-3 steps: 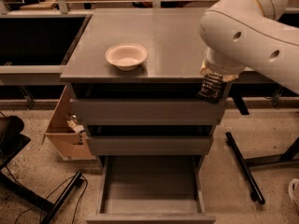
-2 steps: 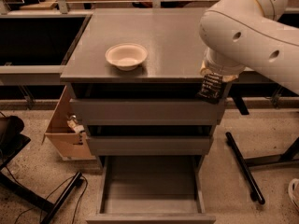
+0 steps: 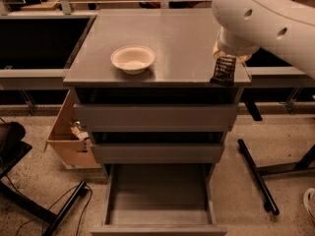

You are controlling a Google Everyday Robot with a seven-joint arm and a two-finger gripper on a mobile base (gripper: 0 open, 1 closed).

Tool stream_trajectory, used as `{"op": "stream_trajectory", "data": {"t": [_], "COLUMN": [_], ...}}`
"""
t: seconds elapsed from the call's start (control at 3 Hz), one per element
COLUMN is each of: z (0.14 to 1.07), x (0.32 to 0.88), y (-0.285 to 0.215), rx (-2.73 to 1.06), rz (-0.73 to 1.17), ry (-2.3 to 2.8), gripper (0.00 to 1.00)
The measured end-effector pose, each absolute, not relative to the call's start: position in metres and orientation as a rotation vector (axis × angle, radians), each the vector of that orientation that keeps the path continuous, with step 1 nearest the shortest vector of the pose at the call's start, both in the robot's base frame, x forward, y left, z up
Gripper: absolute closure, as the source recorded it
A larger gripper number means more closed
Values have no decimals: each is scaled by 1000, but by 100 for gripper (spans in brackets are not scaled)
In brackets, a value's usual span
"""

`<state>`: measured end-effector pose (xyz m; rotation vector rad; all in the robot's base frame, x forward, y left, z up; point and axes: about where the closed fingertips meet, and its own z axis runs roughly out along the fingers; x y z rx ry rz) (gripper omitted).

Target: Pick rxbar chocolate from bottom drawer and place on counter

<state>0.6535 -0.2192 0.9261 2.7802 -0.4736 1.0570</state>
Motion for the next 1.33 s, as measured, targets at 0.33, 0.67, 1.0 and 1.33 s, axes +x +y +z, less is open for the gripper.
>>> {"op": "stream_trajectory", "data": {"t": [0.33, 0.67, 1.0, 1.33], "z": [963, 1004, 1037, 1063], "x": [696, 740, 784, 817], "y": [-226, -220, -197, -157], "rx": [2765, 2749, 2756, 2777], "rz": [1214, 1398, 1581, 1731], "ry": [-388, -270, -127, 10], "gripper": [100, 100, 100, 100]}}
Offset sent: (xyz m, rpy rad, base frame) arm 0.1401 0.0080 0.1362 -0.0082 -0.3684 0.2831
